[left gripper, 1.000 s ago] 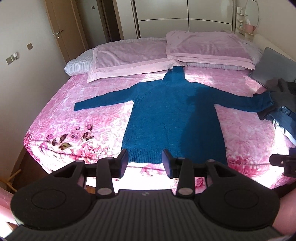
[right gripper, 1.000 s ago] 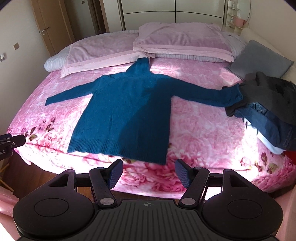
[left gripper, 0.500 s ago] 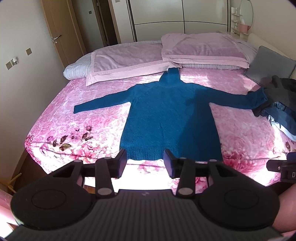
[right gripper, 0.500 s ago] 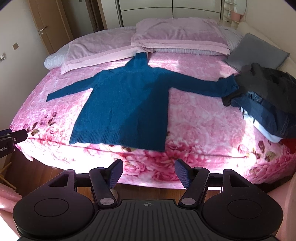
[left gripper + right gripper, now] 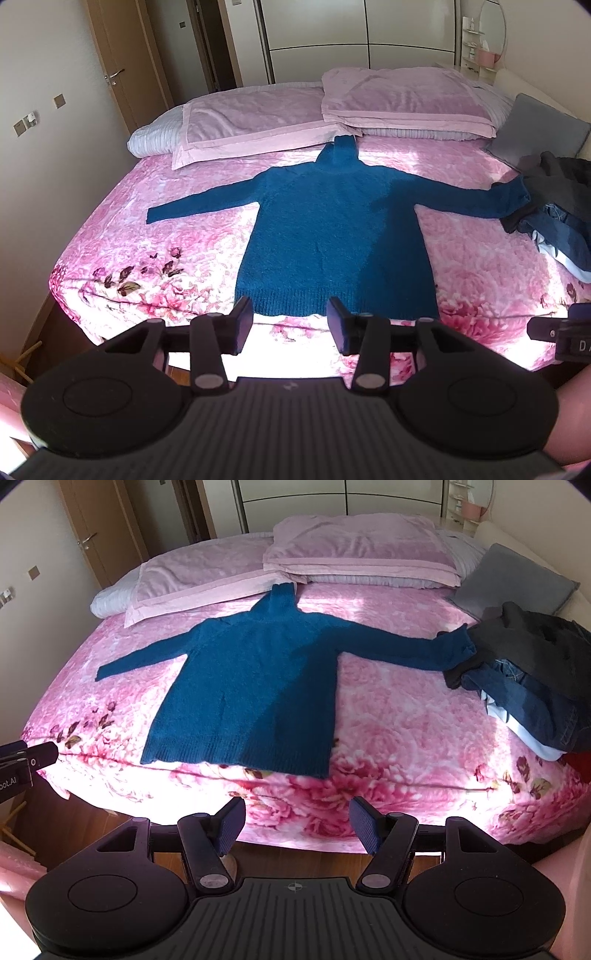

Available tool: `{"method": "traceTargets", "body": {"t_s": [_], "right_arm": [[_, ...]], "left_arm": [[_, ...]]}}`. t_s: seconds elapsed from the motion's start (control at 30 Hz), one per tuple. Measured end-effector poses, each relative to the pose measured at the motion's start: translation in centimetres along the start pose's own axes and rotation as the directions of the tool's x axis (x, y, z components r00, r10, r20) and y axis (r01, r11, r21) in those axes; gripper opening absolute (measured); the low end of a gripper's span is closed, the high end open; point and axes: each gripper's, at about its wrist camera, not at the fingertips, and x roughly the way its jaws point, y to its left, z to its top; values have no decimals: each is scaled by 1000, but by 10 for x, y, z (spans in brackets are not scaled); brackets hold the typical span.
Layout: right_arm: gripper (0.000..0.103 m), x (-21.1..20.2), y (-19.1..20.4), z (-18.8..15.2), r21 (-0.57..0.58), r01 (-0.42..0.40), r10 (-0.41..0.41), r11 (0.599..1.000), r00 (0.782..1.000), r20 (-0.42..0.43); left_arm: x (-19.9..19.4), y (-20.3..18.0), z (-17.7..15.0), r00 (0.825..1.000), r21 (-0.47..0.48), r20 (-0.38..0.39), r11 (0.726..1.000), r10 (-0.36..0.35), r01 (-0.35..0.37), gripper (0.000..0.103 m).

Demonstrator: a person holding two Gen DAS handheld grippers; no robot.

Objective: Fold clothes

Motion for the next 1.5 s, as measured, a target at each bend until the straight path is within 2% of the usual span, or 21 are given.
{"method": "traceTargets", "body": {"t_s": [0.3, 0.57, 0.83, 0.97, 1.17, 1.3, 1.4, 1.43, 1.5], "right_arm": [[66, 17, -7, 21, -19, -14, 14, 1000, 1000, 14], [66, 49, -16, 64, 9, -24, 23, 1000, 998, 54], [66, 103, -21, 124, 121, -74, 57, 990, 989, 136], [66, 151, -14, 172, 175, -44, 19, 984, 990, 142], [66, 239, 15, 258, 258, 73, -86, 963, 996, 38], [66, 295, 25, 296, 326, 76, -88, 942, 996, 20], [66, 341, 29, 316, 375, 87, -95, 923, 995, 4], [66, 357, 30, 319, 379, 103, -106, 920, 994, -14], [66, 388, 30, 324, 383, 138, -128, 913, 990, -50]], "left_arm": [[24, -2, 13, 1000, -28, -1, 1000, 9, -9, 40], [77, 27, 45, 1000, -127, 2, 992, -6, 6, 40], [179, 107, 95, 999, -245, -46, 969, -27, 14, 40], [253, 153, 136, 995, -284, -78, 958, -58, 34, 41], [372, 218, 194, 982, -386, -140, 920, -129, 66, 41], [450, 258, 209, 978, -447, -155, 893, -137, 54, 41], [512, 291, 204, 973, -526, -171, 849, -155, 43, 41], [531, 301, 199, 970, -565, -176, 825, -165, 38, 41], [566, 320, 184, 965, -652, -177, 757, -196, 34, 40]]}}
